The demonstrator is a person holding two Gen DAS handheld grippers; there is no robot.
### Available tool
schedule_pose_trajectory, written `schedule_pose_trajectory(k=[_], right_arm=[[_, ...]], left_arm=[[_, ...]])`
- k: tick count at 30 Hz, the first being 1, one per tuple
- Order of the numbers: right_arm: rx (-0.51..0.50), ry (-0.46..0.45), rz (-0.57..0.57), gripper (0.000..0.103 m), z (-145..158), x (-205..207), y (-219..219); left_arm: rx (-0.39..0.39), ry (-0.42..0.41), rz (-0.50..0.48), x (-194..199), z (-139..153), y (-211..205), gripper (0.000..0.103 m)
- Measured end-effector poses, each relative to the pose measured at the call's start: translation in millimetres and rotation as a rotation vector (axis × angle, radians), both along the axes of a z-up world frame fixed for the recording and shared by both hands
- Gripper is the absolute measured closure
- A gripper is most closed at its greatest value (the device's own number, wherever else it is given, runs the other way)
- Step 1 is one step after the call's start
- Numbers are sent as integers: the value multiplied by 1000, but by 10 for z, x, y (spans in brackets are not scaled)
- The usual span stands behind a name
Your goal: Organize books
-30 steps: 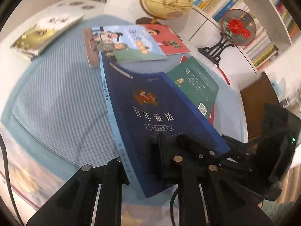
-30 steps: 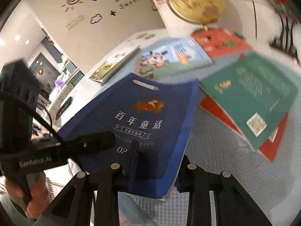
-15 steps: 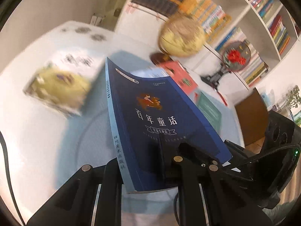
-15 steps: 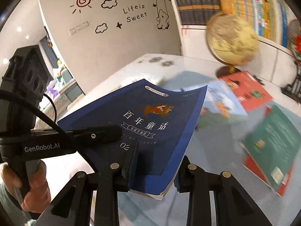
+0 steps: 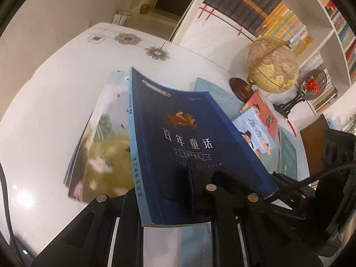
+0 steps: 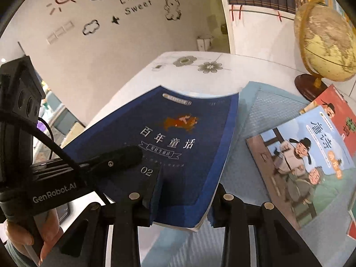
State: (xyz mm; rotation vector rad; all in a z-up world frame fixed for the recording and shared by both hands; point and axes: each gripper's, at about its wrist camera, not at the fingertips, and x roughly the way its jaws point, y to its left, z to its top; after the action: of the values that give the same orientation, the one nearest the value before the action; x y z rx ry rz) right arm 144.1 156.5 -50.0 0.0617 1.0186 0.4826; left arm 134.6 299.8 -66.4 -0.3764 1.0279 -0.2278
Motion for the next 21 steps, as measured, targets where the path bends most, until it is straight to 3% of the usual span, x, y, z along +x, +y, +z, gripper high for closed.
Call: schedule_pose_trajectory(k=[3, 12, 17, 19, 21], right_arm=[[-3, 41, -19, 70, -68, 59, 81], [-31, 147, -50, 65, -400, 31, 219], [-85, 130, -23, 47, -397, -5, 325], [-78, 132, 4, 46, -386, -18, 368], [-88, 124, 43, 46, -400, -43, 419]], left_arm=[[-17, 49, 30, 85, -127, 149, 78], [6, 174, 62, -21, -389, 442, 73], [105, 161, 95, -98, -357, 515, 73], [179, 149, 133, -172, -309, 558, 73], [194, 143, 157, -261, -282, 614, 73]])
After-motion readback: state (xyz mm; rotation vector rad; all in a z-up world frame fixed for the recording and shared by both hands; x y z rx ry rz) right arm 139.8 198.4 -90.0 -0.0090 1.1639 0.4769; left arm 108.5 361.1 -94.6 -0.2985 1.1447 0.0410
